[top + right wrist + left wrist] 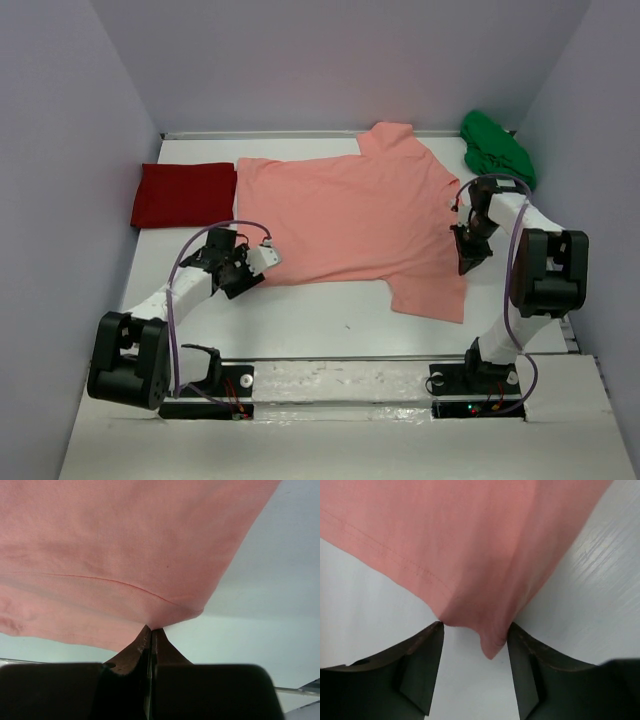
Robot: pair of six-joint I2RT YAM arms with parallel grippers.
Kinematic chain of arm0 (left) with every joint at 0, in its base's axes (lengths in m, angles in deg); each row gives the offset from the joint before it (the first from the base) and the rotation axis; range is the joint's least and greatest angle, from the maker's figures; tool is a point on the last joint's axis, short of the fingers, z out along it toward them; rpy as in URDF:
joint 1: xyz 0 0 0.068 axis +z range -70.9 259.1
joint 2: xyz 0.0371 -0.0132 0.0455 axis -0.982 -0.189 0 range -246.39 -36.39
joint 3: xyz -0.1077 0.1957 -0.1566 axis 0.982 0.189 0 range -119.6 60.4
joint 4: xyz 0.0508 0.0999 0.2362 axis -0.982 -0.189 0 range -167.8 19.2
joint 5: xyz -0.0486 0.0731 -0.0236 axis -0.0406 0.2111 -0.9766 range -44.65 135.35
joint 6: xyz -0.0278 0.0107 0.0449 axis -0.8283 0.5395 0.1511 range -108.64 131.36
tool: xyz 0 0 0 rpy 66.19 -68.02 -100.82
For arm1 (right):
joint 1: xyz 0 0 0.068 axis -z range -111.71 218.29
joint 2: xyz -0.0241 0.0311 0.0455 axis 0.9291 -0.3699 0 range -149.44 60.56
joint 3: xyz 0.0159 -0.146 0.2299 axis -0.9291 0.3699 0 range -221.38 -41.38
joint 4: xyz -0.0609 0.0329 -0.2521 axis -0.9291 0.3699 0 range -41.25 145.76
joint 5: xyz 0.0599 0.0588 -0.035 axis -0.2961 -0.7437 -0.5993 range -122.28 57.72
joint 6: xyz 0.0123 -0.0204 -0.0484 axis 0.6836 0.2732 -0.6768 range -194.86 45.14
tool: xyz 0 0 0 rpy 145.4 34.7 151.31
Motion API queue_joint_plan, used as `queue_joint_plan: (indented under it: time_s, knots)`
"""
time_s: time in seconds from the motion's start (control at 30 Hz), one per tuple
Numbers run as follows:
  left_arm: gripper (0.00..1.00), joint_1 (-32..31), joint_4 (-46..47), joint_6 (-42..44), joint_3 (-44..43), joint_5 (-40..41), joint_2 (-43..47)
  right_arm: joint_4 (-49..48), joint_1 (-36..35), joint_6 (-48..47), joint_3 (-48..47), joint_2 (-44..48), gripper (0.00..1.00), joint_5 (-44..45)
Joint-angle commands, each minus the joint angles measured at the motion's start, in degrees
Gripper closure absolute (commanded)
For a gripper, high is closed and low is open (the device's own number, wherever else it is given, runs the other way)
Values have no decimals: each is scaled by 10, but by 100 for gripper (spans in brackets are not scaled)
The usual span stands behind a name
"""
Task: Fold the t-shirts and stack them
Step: Flatten the tshirt out
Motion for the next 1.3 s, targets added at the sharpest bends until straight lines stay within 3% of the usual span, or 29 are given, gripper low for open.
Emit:
queue_joint_plan:
  time_s: [0.0,0.03,0.13,0.77,0.87,1.03,1.27]
  knots:
    - [48,-2,-22,0,13,23,-9,18,3,-1,-19,34,100,23]
    - [60,-2,-30,0,7,23,-4,19,3,-3,-20,38,100,23]
    - [71,-2,-52,0,-2,23,13,27,3,-7,-20,42,100,26]
    - [75,-2,-134,-3,-40,31,88,53,3,-26,-6,90,100,40]
    - [58,-2,-148,-6,-47,7,91,52,3,-28,-3,90,100,39]
    - [37,-3,-161,4,-48,-30,104,48,3,-29,0,85,100,41]
    - [29,-14,-160,11,-42,-42,92,46,3,-30,-2,79,100,44]
